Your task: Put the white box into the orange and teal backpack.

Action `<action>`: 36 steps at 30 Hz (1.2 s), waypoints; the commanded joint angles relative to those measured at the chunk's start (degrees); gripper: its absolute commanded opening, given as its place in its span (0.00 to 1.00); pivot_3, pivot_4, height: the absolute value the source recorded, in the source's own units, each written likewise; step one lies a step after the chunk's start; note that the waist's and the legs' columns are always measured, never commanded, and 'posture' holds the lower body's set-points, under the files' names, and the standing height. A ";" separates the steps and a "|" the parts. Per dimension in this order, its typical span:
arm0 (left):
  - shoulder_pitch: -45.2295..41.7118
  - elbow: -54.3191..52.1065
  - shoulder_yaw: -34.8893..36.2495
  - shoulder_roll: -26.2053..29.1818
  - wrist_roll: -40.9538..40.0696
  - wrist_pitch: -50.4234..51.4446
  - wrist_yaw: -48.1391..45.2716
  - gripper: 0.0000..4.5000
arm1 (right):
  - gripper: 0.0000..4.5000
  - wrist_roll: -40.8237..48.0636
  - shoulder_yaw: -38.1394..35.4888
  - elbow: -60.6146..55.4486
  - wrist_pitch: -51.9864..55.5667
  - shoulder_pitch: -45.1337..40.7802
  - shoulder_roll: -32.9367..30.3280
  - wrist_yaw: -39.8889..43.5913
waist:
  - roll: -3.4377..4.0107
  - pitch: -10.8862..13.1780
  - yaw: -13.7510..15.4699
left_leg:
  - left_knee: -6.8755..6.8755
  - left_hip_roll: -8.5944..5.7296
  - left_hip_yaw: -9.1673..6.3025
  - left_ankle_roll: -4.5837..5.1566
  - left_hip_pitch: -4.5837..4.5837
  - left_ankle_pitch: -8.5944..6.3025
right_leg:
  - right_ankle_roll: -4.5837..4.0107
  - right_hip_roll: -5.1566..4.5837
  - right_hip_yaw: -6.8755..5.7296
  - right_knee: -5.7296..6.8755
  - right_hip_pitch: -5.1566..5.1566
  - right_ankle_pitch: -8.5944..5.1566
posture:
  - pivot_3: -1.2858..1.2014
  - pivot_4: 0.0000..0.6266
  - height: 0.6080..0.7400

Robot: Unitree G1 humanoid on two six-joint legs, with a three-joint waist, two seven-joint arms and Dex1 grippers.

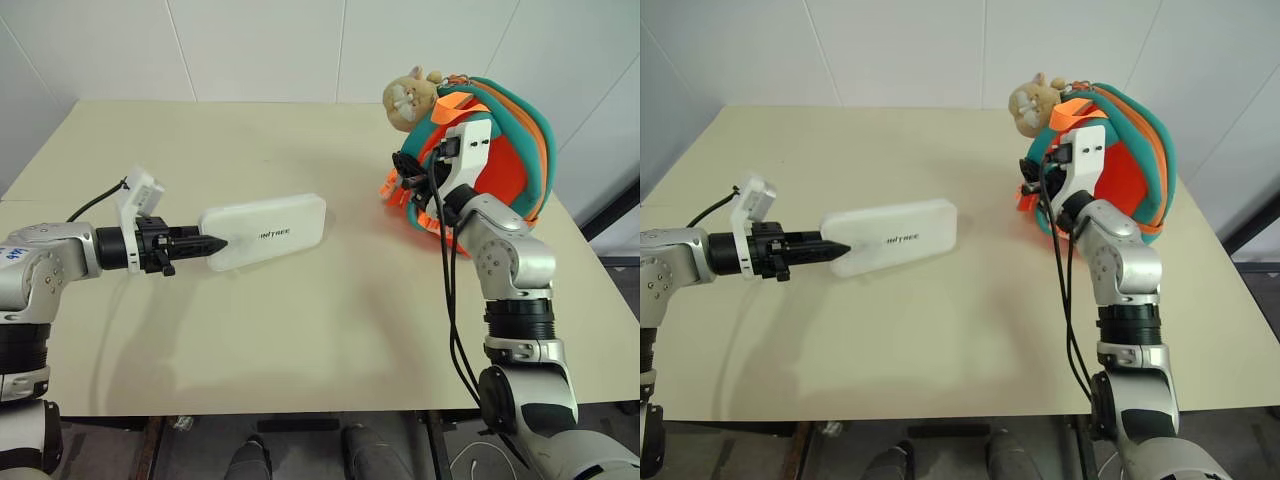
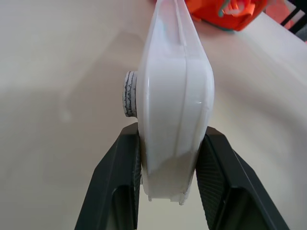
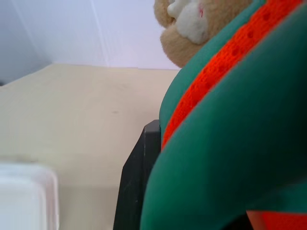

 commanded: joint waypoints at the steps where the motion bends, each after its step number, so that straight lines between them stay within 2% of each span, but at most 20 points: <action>1: -1.96 0.69 3.50 0.98 -0.67 -1.79 -0.72 0.28 | 0.00 3.70 0.52 -7.29 3.19 0.18 -1.71 3.67 | 0.00 0.00 -0.08 | 0.01 0.00 0.00 0.00 0.00 0.00 | 0.00 0.00 0.00 0.01 0.00 0.00 | 0.52 0.24 1.00; 17: -6.27 12.90 8.34 6.05 -0.34 -6.45 -5.47 0.28 | 0.00 22.09 2.83 -26.56 20.94 1.97 -9.91 17.41 | 0.01 0.01 0.05 | -0.01 0.02 0.00 0.00 -0.01 -0.01 | -0.07 0.01 -0.01 0.05 -0.04 -0.18 | 0.52 0.24 1.00; 28: -6.86 14.24 12.33 5.46 -4.44 -4.42 -9.30 0.28 | 0.00 31.86 5.39 -30.98 24.02 0.07 -15.67 29.72 | -0.01 0.01 0.18 | 0.00 0.03 0.00 0.00 -0.03 -0.02 | -0.08 0.02 -0.04 0.07 -0.04 -0.22 | 0.52 0.24 1.00; 36: -5.16 13.61 12.71 8.22 -4.43 -2.86 -12.64 0.28 | 0.00 34.03 7.31 -29.99 23.60 -1.36 -20.88 39.59 | -0.01 0.01 0.18 | 0.03 0.04 -0.02 0.00 -0.03 -0.03 | -0.10 0.02 -0.07 0.09 -0.05 -0.24 | 0.52 0.24 1.00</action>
